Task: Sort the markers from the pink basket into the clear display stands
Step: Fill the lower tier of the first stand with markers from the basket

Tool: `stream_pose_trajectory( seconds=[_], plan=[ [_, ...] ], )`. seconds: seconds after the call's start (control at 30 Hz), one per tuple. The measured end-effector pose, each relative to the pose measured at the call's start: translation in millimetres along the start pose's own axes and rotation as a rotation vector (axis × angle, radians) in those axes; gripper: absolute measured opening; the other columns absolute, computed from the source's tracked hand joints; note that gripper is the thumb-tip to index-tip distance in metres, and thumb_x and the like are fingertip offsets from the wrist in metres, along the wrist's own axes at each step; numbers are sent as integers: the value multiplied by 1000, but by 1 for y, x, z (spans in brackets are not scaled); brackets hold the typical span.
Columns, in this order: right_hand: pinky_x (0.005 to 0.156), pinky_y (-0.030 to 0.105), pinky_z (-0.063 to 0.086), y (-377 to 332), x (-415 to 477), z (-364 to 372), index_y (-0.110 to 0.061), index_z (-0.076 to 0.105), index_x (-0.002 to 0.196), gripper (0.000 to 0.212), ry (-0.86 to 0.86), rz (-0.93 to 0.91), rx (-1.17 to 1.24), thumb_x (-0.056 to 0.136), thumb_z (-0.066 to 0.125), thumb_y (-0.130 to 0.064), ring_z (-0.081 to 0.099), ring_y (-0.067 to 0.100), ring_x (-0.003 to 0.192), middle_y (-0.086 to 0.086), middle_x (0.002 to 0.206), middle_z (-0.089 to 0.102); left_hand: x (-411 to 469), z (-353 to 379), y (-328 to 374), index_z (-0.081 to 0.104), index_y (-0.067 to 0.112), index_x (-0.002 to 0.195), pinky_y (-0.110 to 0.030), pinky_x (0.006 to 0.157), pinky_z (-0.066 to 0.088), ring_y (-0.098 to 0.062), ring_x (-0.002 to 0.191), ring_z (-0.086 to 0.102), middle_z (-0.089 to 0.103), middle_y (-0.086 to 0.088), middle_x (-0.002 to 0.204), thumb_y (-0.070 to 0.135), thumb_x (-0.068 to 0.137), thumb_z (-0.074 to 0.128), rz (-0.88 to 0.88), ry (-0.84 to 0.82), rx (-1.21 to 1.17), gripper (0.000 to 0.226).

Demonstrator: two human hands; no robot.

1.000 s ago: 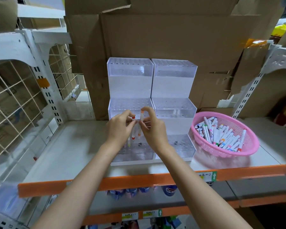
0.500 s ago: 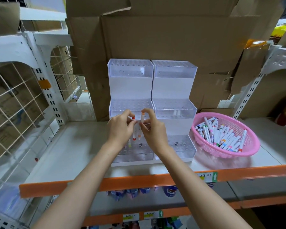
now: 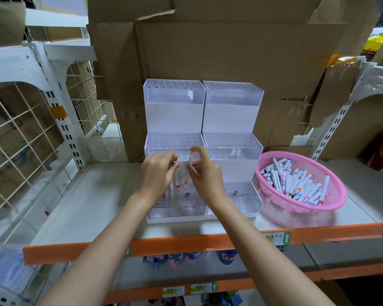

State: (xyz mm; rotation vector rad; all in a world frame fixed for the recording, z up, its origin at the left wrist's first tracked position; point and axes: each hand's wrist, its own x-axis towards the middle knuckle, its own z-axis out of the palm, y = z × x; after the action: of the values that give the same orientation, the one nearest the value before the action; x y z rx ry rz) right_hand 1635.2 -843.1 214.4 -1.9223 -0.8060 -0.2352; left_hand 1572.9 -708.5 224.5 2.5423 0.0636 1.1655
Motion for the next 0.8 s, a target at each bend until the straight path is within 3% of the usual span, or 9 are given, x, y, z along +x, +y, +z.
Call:
stream_pose_trajectory(
  seconds=[0.23, 0.47, 0.63, 0.8],
  plan=[
    [66, 39, 55, -1, 0, -2, -39, 40, 112, 40, 2, -21, 15, 92, 58, -10, 65, 15, 67, -4, 74, 64, 0, -3, 6, 65, 6, 84, -32, 70, 45, -24, 69, 66, 69, -2, 73, 14, 77, 69, -55, 103, -55, 11],
    [65, 38, 54, 0, 0, -3, -40, 39, 110, 42, 7, -23, 30, 91, 58, -8, 65, 14, 64, -11, 69, 60, -3, -1, 5, 64, 9, 83, -35, 72, 45, -22, 63, 64, 67, 1, 69, 15, 78, 71, -56, 38, -46, 11],
    [64, 38, 55, 1, 0, -2, -38, 40, 110, 39, 9, -22, 48, 92, 59, -9, 65, 14, 63, -6, 71, 64, 2, 1, 9, 64, 11, 83, -40, 76, 45, -23, 62, 62, 68, 2, 70, 13, 78, 75, -117, 6, -14, 13],
    [67, 38, 56, 0, 0, -1, -39, 40, 110, 41, 9, -20, 53, 91, 60, -9, 67, 15, 67, -4, 75, 67, 3, 6, 9, 65, 16, 84, -31, 73, 33, -21, 72, 65, 69, 5, 72, 14, 78, 75, -75, -10, 43, 12]
  ],
)
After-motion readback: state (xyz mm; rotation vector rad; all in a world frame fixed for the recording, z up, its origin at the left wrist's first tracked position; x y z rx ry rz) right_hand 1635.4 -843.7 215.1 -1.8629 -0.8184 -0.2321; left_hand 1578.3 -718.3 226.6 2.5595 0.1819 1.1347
